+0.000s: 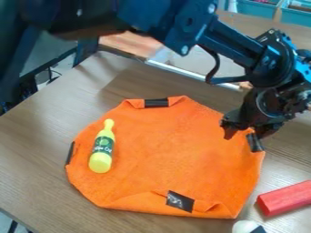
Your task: Fold the cloth from right to left and cover the yellow object
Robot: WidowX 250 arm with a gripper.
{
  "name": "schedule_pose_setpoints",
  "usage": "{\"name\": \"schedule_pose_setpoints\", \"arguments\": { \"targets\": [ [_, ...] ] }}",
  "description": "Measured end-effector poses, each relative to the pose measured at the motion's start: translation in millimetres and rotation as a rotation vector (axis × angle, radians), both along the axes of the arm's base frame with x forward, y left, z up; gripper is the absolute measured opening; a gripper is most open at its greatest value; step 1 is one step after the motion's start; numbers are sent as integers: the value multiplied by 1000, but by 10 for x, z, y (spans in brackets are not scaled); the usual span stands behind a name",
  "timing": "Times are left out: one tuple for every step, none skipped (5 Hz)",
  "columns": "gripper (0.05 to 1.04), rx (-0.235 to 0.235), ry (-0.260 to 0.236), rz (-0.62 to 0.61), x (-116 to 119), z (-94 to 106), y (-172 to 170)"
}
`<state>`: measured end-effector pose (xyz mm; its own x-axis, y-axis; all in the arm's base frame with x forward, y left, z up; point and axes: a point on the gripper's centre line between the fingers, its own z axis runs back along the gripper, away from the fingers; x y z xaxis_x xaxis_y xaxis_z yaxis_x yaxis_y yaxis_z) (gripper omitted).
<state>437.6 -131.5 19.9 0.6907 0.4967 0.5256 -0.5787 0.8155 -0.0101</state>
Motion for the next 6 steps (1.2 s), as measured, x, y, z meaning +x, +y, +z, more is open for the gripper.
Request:
{"name": "schedule_pose_setpoints", "arguments": {
  "targets": [
    [999,0,2,11,17,-40,-4],
    [999,0,-1,9,43,-51,-44],
    [999,2,5,3,42,-124,-98],
    [999,-1,-1,10,66,-114,-114],
    [999,6,11,8,42,-189,-153],
    [998,5,10,9,43,-194,-182]
  ]
}}
